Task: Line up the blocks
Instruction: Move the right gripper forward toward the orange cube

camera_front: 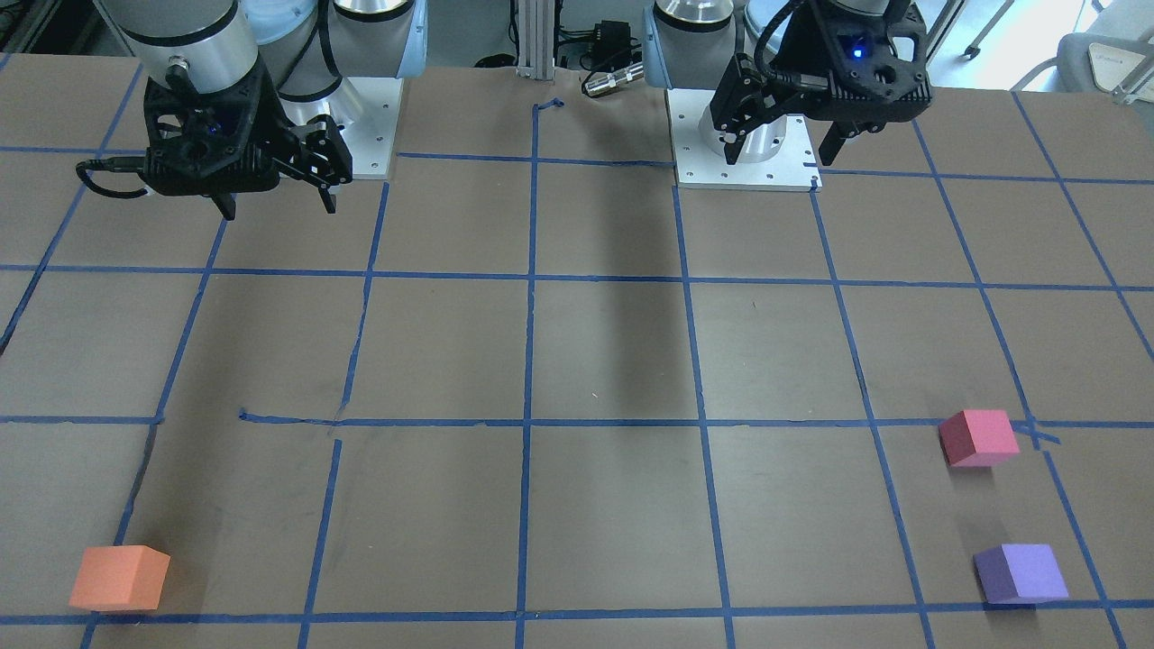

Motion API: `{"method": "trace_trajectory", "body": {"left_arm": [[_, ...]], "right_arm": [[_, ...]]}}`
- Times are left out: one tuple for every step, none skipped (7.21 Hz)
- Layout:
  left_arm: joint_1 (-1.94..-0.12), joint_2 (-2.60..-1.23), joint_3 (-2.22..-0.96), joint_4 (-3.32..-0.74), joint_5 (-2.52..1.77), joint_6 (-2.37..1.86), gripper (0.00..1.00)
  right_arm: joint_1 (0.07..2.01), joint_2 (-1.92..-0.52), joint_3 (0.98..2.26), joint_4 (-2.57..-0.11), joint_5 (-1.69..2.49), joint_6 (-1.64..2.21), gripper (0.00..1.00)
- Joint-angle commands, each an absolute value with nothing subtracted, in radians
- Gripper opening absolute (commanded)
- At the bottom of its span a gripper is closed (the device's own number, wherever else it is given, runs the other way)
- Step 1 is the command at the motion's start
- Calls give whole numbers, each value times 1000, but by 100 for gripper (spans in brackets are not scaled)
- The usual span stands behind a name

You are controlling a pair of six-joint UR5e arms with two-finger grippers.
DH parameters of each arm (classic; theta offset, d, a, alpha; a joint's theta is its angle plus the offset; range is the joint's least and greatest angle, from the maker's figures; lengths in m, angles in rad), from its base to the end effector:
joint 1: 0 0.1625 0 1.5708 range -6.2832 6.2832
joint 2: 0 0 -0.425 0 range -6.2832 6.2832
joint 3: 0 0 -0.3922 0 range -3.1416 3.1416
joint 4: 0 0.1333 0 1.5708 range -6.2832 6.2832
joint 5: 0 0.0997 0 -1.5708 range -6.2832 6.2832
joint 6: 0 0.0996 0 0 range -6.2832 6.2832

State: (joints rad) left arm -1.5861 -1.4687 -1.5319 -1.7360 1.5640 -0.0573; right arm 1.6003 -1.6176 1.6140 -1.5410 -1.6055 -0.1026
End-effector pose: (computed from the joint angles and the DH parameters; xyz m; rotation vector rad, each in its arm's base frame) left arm -0.1407 -0.4401 0.5384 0.0660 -3.1348 -0.0383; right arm 0.1436 -0.4653 0.4863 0.2058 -3.1008 -0.0427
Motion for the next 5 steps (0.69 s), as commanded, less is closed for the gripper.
{"method": "trace_trajectory", "body": {"left_arm": [[-1586,-1471,-1532,-1735,1563,-55,100],[-1588,-1467,-1535,-1736,1565,-55,100],[-1586,-1473,-1537,-1733,1563,-52,100],[-1586,-1473,-1537,-1711,1563,-51,100],[-1586,-1489,-1540,-1637,1563,-29,100]], "right_arm": [[1600,-1623,1611,-1539,-1606,-95,100],[1595,-1626,1611,-1536,-1609,-94,100],[1595,-1637,1611,-1523,-1605,-92,100],[1592,-1641,1611,-1526,-1603,-91,100],[1566,-1643,1611,-1523,-1605,-86,100]]}}
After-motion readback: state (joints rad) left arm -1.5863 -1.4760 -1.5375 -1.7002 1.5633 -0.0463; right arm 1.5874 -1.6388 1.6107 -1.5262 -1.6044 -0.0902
